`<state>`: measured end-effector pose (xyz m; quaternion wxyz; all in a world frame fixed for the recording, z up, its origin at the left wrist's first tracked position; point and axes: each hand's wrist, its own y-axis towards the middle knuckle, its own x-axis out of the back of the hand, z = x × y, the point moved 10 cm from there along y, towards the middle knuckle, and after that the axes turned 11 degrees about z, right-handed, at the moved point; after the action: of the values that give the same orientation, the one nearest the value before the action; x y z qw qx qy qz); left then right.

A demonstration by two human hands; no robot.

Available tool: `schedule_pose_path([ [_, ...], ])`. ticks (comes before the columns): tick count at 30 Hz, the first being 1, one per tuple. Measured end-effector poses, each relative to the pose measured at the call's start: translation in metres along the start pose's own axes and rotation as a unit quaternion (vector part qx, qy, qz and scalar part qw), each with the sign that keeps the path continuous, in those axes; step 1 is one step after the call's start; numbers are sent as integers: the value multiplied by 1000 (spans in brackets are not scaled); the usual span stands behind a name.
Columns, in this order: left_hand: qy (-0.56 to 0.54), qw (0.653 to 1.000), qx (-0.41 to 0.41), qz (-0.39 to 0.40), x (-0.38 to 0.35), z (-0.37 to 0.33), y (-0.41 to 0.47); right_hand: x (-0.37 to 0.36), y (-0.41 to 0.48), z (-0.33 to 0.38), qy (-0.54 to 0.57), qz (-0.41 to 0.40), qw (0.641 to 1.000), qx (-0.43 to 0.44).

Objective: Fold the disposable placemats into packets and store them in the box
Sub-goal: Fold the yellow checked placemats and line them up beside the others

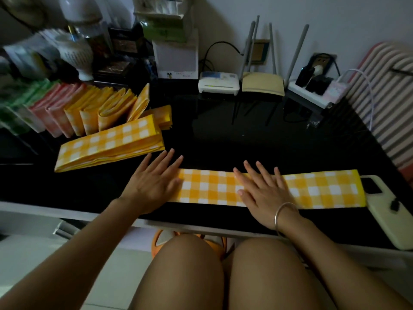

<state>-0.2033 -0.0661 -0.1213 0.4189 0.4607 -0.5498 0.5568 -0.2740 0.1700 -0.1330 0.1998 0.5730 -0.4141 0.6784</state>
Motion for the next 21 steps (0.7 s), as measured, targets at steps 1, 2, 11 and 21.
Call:
schedule_pose_path([
  [1, 14, 1000, 19, -3, 6, -5, -1, 1, 0, 0, 1, -2, 1000, -1],
  [2, 27, 999, 38, -14, 15, -13, -3, 1, 0, 0, 1, -2, 1000, -2],
  [11, -16, 998, -35, -42, 28, -118, -8, 2, 1, 0, 8, -9, 1000, -2],
  [21, 50, 998, 24, -6, 38, -128, -5, -3, -35, -112, -4, -14, 999, -38],
])
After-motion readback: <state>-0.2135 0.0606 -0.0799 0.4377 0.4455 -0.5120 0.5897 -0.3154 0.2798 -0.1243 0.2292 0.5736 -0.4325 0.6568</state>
